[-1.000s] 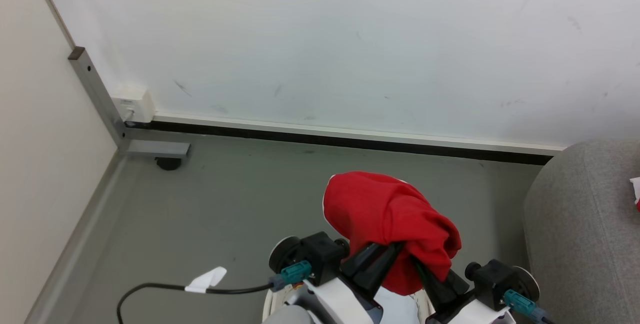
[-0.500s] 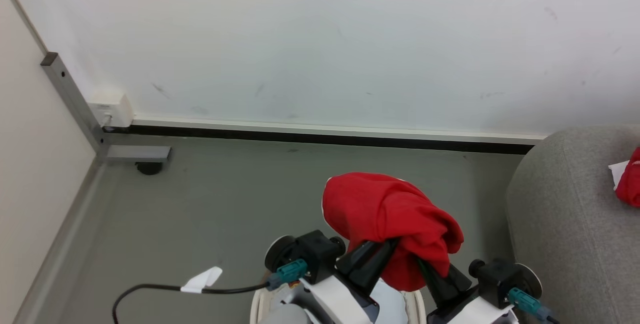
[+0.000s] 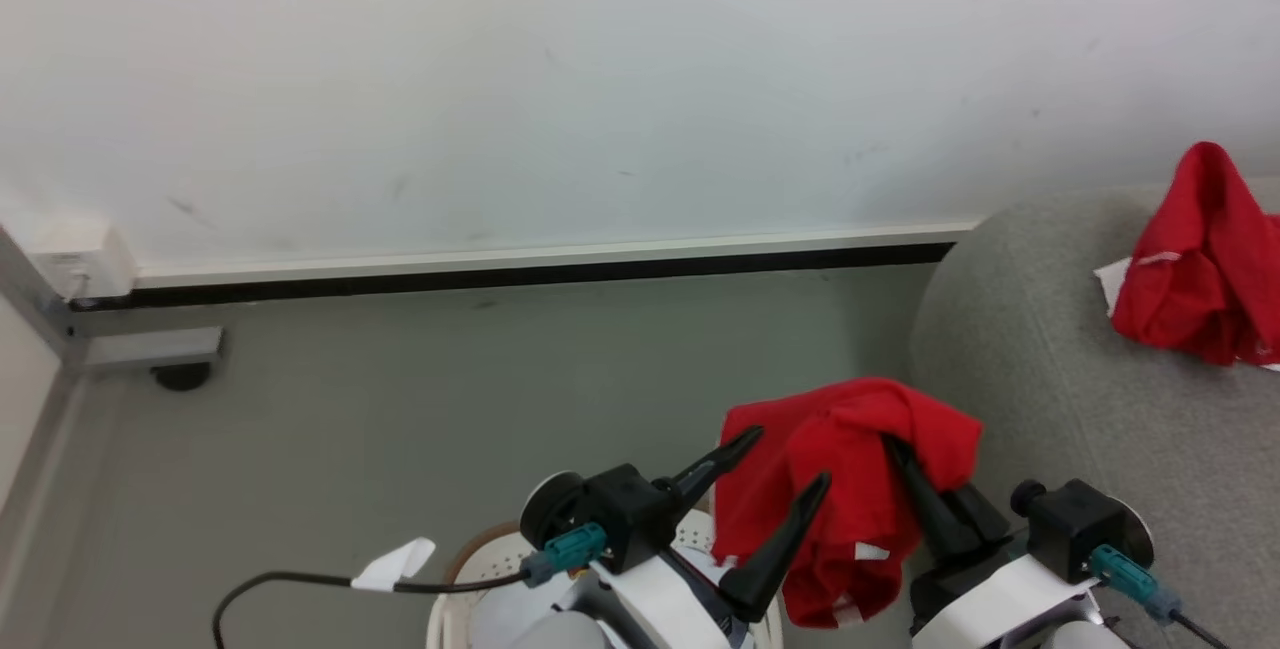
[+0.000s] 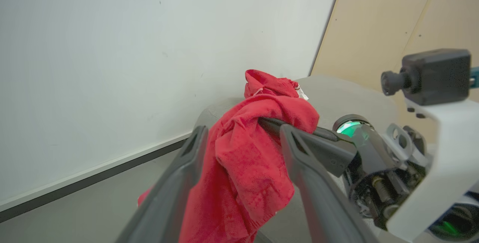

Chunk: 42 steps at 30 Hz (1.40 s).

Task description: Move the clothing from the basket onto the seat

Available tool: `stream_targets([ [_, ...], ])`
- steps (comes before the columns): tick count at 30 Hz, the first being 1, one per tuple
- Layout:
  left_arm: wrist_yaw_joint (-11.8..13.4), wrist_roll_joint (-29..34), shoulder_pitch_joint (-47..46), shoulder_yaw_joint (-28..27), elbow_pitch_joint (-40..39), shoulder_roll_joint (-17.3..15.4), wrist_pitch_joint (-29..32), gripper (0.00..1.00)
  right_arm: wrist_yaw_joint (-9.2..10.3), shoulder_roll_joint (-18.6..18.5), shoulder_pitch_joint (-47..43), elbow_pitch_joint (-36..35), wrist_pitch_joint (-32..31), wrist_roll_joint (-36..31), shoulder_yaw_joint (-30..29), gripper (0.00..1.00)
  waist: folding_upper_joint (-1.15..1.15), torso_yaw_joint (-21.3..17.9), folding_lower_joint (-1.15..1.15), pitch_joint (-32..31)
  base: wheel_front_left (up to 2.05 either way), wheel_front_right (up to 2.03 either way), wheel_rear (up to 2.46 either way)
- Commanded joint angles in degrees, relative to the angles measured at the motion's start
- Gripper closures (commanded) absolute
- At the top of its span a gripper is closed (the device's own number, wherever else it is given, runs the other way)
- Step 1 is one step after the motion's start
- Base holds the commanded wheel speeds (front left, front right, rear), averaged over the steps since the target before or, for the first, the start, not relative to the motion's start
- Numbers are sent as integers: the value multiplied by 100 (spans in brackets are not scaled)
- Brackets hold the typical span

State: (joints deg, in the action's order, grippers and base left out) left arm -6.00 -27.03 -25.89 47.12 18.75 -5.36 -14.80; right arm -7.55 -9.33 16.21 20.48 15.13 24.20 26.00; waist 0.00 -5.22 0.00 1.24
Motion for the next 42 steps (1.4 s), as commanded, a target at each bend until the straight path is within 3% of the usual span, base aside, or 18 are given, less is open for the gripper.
stream_targets([
  [1,22,-2,36,0,-12,-48,-32,0,13,-52,-21,-29,0,-36,-55,100,0,-244,0,55,0,0,0],
  [16,82,205,59,-101,-116,-202,-36,0,13,-393,-251,-936,-1,-428,-1330,100,0,-1880,0,198,0,0,0],
  [22,50,295,93,-174,-116,-177,-36,0,13,-455,-393,-1191,-1,-489,-1666,100,0,-2263,0,248,0,0,0],
  [31,-16,416,78,-287,-75,-133,-37,0,13,-427,-441,-1352,-1,-472,-1819,100,0,-2364,0,355,0,0,0],
  [34,-38,440,41,-298,-53,-141,-36,0,13,-303,-323,-1520,-1,-53,-1912,100,0,-2301,0,428,0,0,0],
  [42,-85,550,-125,-288,-6,-224,-35,0,13,-943,426,-1512,-2,291,-2082,100,0,-1999,0,875,0,0,0],
])
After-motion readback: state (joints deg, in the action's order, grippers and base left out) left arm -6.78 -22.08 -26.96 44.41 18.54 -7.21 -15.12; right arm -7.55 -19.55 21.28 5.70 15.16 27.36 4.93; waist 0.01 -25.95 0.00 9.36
